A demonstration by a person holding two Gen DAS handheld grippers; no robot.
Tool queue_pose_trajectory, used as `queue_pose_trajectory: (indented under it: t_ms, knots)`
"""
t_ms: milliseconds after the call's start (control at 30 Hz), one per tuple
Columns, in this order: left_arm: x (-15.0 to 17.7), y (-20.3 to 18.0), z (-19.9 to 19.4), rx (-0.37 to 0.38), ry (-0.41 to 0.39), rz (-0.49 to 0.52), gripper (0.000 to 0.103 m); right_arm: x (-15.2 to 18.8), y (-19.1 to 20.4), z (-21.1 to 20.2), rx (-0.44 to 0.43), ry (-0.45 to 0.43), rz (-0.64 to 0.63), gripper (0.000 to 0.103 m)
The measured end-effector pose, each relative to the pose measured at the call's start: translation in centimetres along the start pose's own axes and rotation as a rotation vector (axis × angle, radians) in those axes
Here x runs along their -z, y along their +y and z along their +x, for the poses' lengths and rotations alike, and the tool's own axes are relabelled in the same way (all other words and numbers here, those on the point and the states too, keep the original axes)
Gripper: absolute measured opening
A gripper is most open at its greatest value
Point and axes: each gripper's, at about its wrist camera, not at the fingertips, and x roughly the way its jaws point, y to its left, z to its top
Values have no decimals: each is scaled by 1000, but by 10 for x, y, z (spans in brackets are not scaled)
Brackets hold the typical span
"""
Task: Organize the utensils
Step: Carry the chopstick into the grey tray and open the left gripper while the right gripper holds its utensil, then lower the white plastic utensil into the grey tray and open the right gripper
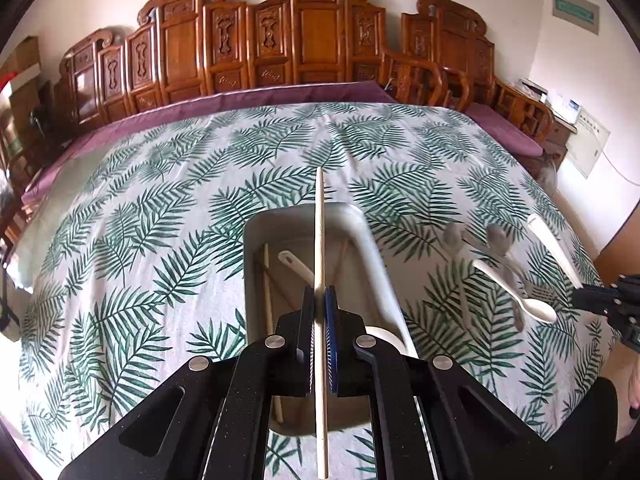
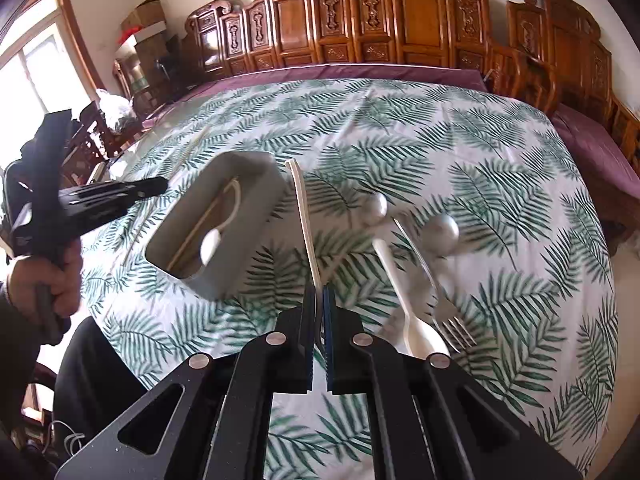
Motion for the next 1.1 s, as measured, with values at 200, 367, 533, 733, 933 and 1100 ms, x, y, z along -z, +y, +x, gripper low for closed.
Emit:
queue_pose_trajectory:
  t_ms: [200,367,533,733,933,1100]
  knots:
    - [-5,12,17,12,19,-25,4,-19,32,11,-19,-4,-26,5]
    - [-7,20,27,21,32,-29,6,-29,51,21,-31,2,-40,5]
    - [-4,28,20,13,11,-24,19,-37,66,36,-42,12,-52,5]
    - [1,37,-9,7,-43,-5,26,-49,80,60,-74,6,-30,5]
    - [13,50,-45,-25,-111,-8,45,-60,101,80,-105,-2,-20,5]
    - [23,61,-68,-38,-146,-25,51,-66,112,98,-112,16,-16,5]
